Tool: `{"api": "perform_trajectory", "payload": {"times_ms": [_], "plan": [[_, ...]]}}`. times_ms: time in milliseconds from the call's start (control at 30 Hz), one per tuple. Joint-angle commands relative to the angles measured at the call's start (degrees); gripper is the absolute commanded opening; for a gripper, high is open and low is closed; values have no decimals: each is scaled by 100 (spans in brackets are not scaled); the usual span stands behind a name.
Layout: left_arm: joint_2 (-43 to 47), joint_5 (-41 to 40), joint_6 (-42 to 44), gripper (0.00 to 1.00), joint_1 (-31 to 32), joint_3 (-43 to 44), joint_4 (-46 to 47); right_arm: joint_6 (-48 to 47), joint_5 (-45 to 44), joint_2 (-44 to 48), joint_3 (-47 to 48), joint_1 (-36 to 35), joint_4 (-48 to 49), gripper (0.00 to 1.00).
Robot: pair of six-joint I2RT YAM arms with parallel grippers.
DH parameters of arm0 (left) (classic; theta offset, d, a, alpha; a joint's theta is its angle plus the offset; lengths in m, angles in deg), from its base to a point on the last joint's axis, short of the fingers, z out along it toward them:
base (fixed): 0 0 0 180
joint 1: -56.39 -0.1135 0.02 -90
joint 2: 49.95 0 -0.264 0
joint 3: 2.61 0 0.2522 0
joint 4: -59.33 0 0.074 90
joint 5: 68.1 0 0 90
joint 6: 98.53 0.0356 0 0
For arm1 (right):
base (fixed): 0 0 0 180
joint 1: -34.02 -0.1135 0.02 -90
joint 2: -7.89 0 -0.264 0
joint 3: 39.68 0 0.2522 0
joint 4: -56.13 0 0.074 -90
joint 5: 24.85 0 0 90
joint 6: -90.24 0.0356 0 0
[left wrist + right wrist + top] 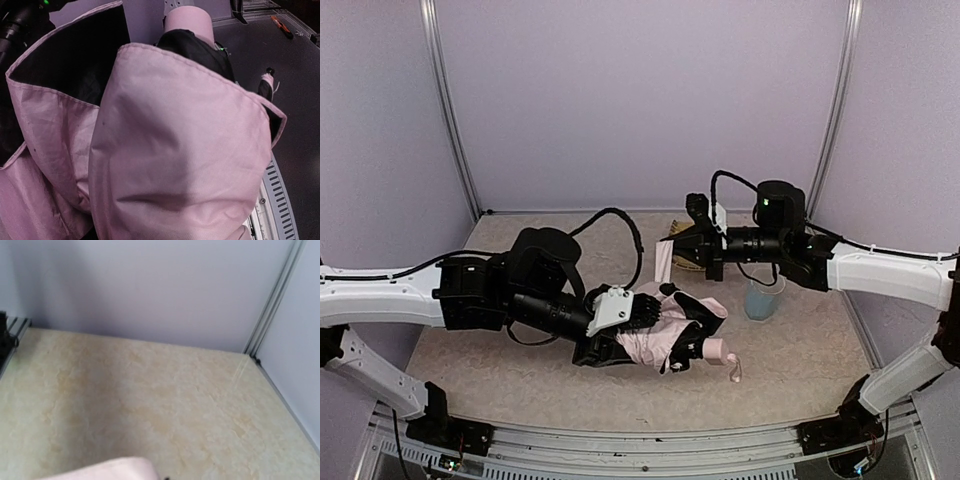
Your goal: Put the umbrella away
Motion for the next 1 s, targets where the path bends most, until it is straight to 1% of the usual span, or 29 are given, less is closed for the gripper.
{"api": "perform_trajectory", "payload": {"times_ms": [0,67,200,367,500,567,667,833,967], "plan": [[-591,967,-312,0,280,-459,-701,-510,-762,423,550,290,-356,0],[-850,934,-402,0,133,-622,-487,-549,-564,597,543,158,-362,0],[-1281,944,-557,0,-326,-753,-107,-574,-454,918,150,-485,-139,0],[-1703,1082,-623,0,-684,-763,213,-600,-699,1336,-841,-1261,650,0],[-1605,1515,-837,0,-917,-931,789,-360,-1160,1552,-1678,-1466,979,0],[-1605,1699,-854,0,-994,-1033,1007,-353,-1405,1578,-1933,-1697,1189,0],[-1928,1860,-925,0,-1169,-921,955,-393,-1684,1463,-2150,-2162,1442,0],[-2624,2365,-1178,0,-1537,-833,1066,-550,-2161,967,-2435,-2745,1661,0],[-3128,2499,-1396,0,-1806,-775,1061,-717,-2456,398,-2336,-3162,1264,0]]}}
